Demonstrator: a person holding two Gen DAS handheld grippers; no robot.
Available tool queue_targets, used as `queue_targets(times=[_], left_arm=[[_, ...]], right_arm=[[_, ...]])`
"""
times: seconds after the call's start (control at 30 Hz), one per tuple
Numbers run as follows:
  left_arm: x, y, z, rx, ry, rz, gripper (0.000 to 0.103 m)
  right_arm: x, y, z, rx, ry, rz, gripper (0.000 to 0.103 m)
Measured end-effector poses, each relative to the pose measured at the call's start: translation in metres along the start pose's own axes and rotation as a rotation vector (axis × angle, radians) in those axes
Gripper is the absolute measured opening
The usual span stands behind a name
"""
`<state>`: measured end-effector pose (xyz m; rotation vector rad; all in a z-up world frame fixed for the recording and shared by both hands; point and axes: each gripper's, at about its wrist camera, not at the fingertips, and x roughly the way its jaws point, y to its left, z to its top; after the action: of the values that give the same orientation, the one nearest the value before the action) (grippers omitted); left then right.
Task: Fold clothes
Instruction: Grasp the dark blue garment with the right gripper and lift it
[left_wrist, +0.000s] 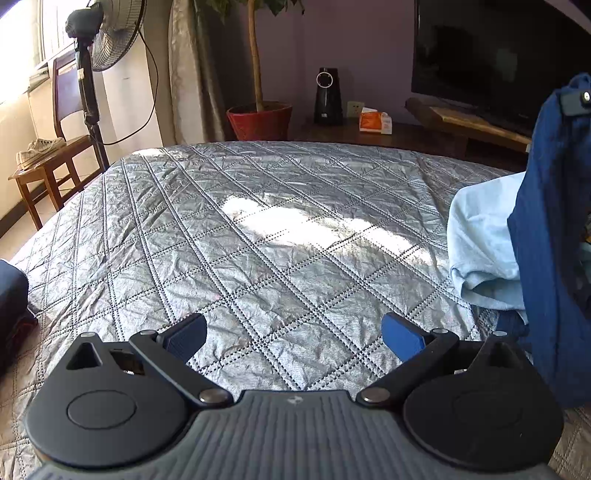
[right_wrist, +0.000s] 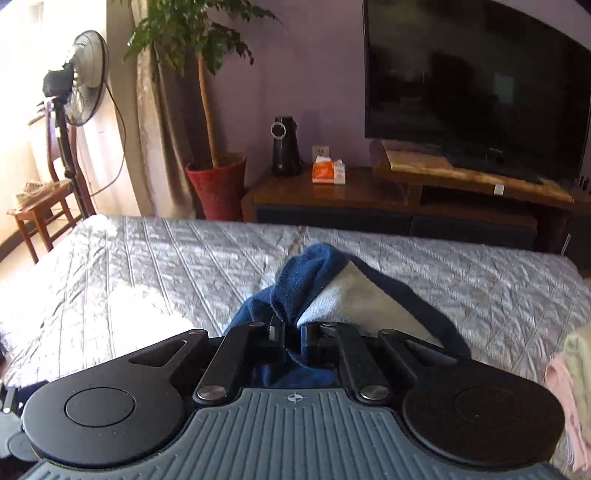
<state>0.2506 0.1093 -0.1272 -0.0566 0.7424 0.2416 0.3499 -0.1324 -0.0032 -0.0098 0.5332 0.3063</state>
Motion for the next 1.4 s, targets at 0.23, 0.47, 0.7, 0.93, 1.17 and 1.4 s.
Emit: queue_targets(times=[0.23, 0.47, 0.7, 0.93, 1.17, 1.4], left_arm=[[0.001, 0.000, 0.002, -0.026, -0.001, -0.006, 0.100], [0.002, 0.005, 0.004, -0.042, -0.014, 0.015, 0.100], [0.002, 0.005, 0.004, -0.047, -0.019, 0.013, 0.101], [0.003, 0.005, 0.005, -0.049, -0.026, 0.016, 0.101], [0.002, 0.011, 0.007, -0.071, -0.033, 0.012, 0.101], [-0.001, 0.015, 0.009, -0.089, -0.051, 0.020, 0.101]], right_arm=[[-0.006, 0.008, 0.105, -0.082, -0.316, -0.038, 0.031], [-0.002, -0.007, -0.010, -0.120, 0.003, -0.038, 0.098], [0.005, 0.009, -0.124, -0.130, 0.239, -0.007, 0.097], [0.031, 0.002, -0.152, -0.038, 0.331, 0.006, 0.023], [-0.064, -0.058, -0.100, 0.262, 0.098, 0.081, 0.014], [-0.138, -0.091, -0.080, 0.122, -0.019, -0.359, 0.043]])
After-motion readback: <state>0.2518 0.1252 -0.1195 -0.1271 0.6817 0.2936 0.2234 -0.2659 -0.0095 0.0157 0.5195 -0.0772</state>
